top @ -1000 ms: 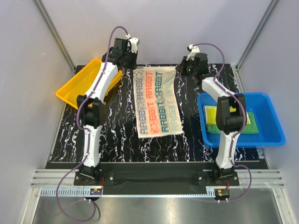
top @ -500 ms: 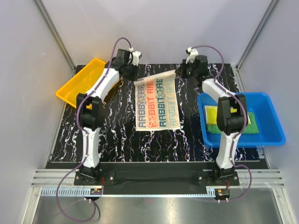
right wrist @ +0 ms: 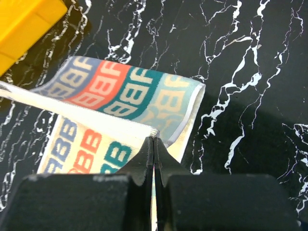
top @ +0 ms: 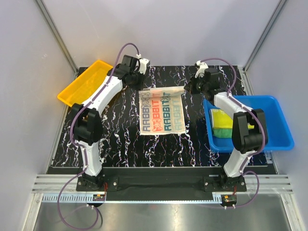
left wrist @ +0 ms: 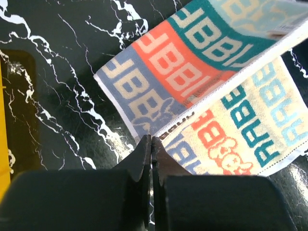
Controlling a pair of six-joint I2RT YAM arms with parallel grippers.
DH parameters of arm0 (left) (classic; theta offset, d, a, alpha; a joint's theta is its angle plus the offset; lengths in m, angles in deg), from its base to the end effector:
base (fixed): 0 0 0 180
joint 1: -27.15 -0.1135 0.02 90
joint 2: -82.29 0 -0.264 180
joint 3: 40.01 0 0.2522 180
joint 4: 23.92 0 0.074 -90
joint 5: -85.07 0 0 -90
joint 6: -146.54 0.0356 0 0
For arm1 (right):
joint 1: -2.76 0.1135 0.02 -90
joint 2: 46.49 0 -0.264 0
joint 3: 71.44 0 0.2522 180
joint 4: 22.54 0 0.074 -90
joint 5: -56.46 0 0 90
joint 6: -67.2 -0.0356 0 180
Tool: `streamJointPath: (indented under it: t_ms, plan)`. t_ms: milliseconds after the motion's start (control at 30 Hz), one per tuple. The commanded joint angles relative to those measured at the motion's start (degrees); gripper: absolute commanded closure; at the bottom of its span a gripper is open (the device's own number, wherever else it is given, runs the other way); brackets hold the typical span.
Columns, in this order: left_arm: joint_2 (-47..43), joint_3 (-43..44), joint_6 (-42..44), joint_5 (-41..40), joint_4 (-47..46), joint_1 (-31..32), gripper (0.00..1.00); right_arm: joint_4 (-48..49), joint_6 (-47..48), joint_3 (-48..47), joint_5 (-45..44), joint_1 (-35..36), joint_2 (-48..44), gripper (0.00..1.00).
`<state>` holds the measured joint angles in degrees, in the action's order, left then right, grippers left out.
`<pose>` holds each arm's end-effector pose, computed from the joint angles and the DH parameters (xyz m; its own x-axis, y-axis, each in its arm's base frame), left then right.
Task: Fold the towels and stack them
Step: Fold the towel
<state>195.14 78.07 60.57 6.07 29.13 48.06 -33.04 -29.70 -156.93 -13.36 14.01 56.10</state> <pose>0.4150 -0.1658 0.2990 -0.6575 0.3251 -0.6797 0.5175 0.8505 -0.0939 0.4034 0.0928 0.2472 -0.5091 0.0137 -0.8606 -0.4249 0.8656 0.2651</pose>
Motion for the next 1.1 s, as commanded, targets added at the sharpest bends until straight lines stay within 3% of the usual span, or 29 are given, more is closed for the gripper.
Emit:
streamJointPath:
  t_ms: [0,300,533,767,900,1067]
  plan:
    - [-4.3,-2.3,-0.2,-3.7,0.9,0.9,1.00,-1.0,-0.7,1.3,0.2,-0.2,-5.2,1.00]
    - [-7.5,-4.5,-3.9,-9.3,5.6,3.5,1.00,-7.6,-1.9,5.8,-1.9,3.4,-9.0,1.00]
    - [-8.9,-9.0,-6.2,-5.5,5.8,3.9,1.00,-14.2,0.9,6.2,-6.8,4.7,-10.4,1.00]
    - [-12.0,-14.1,-7.5,-4.2,4.6,4.0,1.00,-14.3,3.3,6.7,-9.5,4.8,-12.4,1.00]
    - [-12.4,-15.0,-8.0,-3.6,4.3,4.2,1.00,-17.2,3.0,4.2,-7.8,4.7,-12.2,1.00]
    - [-14.1,-20.4,-8.5,-4.1,3.6,5.5,1.00,-16.1,0.3,10.4,-7.4,5.3,-16.3,1.00]
